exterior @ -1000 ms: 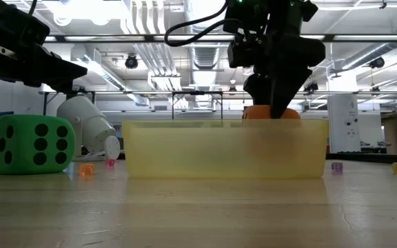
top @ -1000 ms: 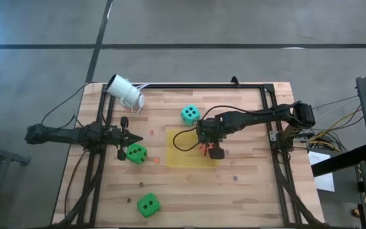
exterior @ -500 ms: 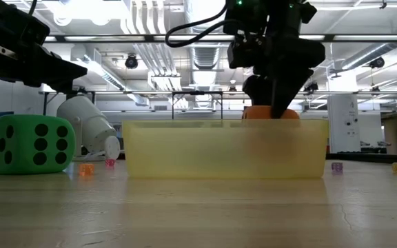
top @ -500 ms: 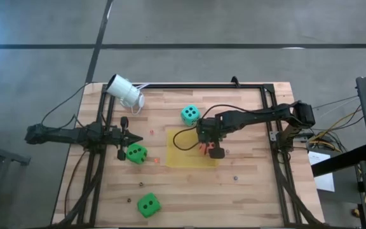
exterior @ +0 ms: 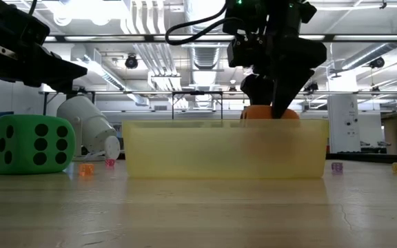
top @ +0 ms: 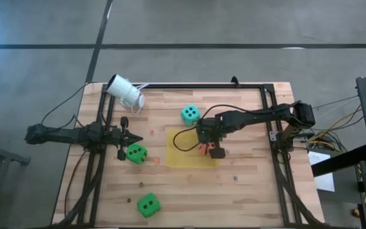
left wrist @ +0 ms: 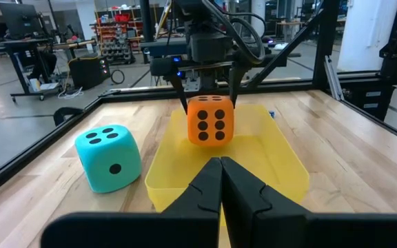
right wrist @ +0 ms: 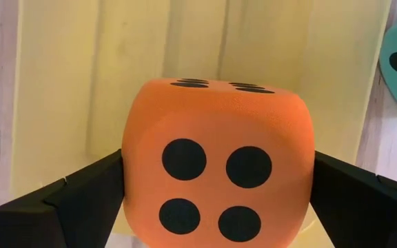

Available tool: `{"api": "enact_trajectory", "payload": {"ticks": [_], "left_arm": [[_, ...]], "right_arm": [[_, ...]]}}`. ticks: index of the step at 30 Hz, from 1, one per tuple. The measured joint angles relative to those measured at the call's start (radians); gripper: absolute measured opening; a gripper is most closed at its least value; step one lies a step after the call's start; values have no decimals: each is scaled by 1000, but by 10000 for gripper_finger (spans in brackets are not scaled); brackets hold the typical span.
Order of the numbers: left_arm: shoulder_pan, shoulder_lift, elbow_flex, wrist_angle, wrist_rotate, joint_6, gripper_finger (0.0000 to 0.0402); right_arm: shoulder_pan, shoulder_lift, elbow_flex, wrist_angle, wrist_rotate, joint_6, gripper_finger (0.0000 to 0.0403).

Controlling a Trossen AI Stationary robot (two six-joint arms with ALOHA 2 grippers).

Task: Pick & Place Dice
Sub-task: Put the big orange dice into the yellow bin

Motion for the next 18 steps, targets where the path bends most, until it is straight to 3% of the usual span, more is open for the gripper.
{"api": "enact_trajectory", "payload": {"ticks": [18], "left_arm": [[0,16,43,11,-38,3,8]], "right_arm": [[0,0,7,16,-2,-57,400]]}}
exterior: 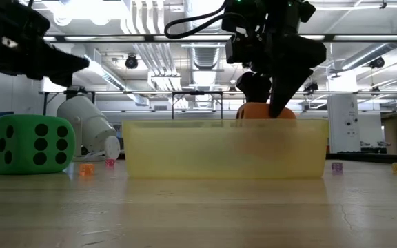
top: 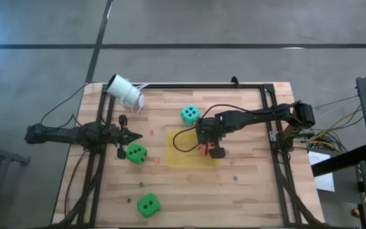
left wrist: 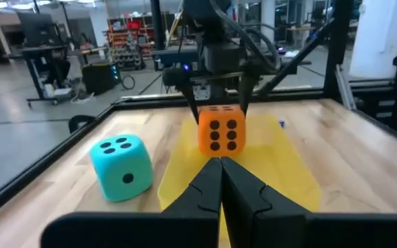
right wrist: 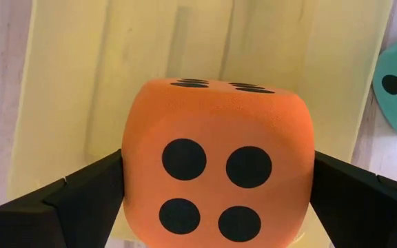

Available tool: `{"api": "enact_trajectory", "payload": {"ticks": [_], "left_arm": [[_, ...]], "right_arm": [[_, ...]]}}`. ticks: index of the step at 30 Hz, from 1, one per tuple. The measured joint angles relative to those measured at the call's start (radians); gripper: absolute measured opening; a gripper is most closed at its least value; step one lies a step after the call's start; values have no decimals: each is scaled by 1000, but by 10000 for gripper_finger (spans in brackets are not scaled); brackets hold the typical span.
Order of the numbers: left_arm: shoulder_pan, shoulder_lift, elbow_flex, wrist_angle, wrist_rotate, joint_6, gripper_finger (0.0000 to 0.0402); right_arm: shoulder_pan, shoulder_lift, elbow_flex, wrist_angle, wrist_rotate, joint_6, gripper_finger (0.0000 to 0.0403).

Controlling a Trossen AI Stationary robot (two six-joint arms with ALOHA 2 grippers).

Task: Pick & Place Dice
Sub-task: Put the big orange dice into the yellow bin

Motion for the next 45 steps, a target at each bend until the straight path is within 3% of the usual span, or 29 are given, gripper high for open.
{"api": "enact_trajectory", "payload": {"ticks": [7,17,23,36,45], "left_arm": [[0,166,138,8,-4,-21,8],[0,673,358,15,-4,-67,8],[0,888,476,15,-4,-46,8],[0,1200,460,464,1,-43,8],[-1,1397,570,517,12,-49,8]], "right_arm": [[0,0,-1,12,0,0,400],[0,0,-1,15,0,0,400],[0,0,-2,11,-1,-47,400],[0,0,-2,14,-9,-93,400],[0,0,-2,16,-9,-93,400]]}}
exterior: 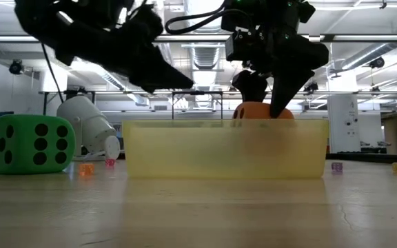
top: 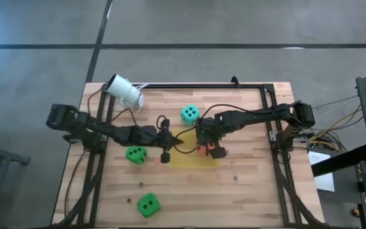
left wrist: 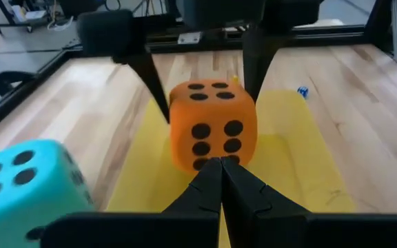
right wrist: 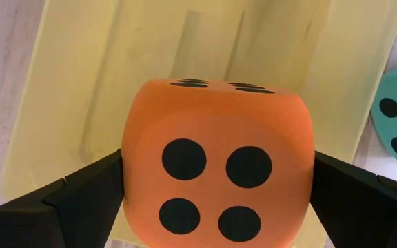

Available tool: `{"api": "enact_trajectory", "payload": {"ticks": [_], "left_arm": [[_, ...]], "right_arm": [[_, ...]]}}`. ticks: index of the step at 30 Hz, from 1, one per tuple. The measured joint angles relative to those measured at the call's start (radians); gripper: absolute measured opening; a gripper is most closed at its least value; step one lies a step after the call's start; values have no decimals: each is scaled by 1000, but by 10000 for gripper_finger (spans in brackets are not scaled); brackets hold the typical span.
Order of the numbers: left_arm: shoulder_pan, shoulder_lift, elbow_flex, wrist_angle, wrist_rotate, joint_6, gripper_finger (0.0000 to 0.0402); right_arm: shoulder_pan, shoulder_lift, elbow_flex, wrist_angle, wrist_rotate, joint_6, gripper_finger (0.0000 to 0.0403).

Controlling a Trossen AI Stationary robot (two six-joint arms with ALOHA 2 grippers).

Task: Pick & Place Dice
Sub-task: Put the big orange dice into the yellow bin

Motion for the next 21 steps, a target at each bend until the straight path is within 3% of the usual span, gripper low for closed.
{"api": "enact_trajectory", "payload": {"ticks": [14,21], "left_arm": [[1,253,225,2,4,-62,8],[1,284,288,-1,4,-61,8]], "right_arm": [[0,-7,1,2,0,-4,400],[0,-8,1,5,-2,-4,400]]}}
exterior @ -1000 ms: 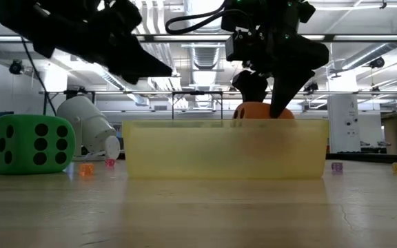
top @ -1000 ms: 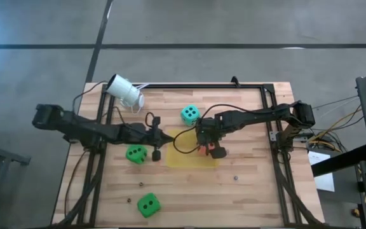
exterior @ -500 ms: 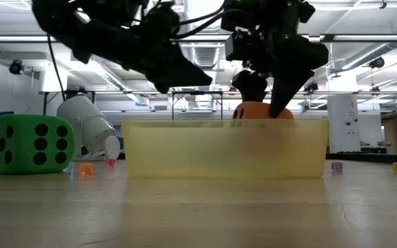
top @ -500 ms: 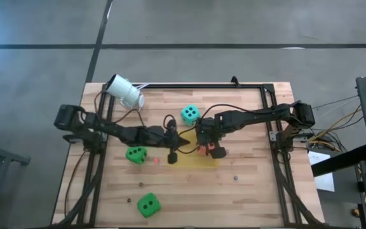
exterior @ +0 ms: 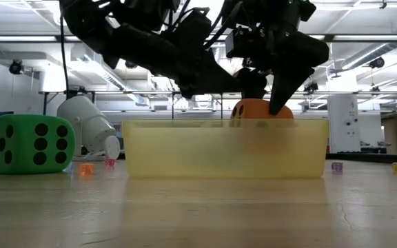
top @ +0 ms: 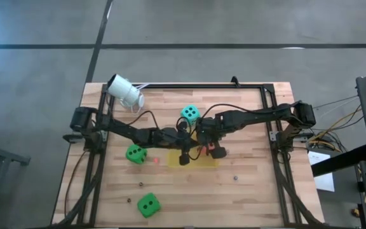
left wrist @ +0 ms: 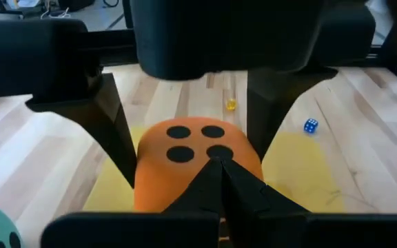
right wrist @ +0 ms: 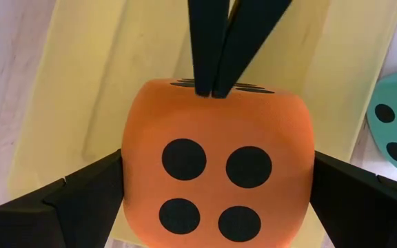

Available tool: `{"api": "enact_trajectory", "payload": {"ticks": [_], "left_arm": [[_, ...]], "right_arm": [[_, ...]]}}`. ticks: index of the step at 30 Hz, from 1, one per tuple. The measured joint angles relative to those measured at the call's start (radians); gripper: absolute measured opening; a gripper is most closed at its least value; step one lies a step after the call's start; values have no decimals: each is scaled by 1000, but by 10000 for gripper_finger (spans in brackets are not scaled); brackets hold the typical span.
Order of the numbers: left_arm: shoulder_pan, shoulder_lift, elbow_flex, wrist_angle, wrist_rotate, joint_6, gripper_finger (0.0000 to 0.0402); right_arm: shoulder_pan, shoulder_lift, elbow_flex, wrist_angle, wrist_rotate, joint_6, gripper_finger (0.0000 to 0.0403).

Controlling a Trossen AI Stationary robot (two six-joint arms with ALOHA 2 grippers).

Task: Pick & Place Dice
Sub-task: Put the big orange dice into the yellow bin

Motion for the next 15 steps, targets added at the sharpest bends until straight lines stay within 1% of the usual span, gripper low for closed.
{"api": "enact_trajectory", "payload": {"ticks": [10,15], "left_arm": [[8,7,5,11,-3,-9,8],[16,57,20,41,-4,-13,8]], "right_arm": [[0,-1,0,6,0,1,400],[0,-1,4,5,1,4,400]]}}
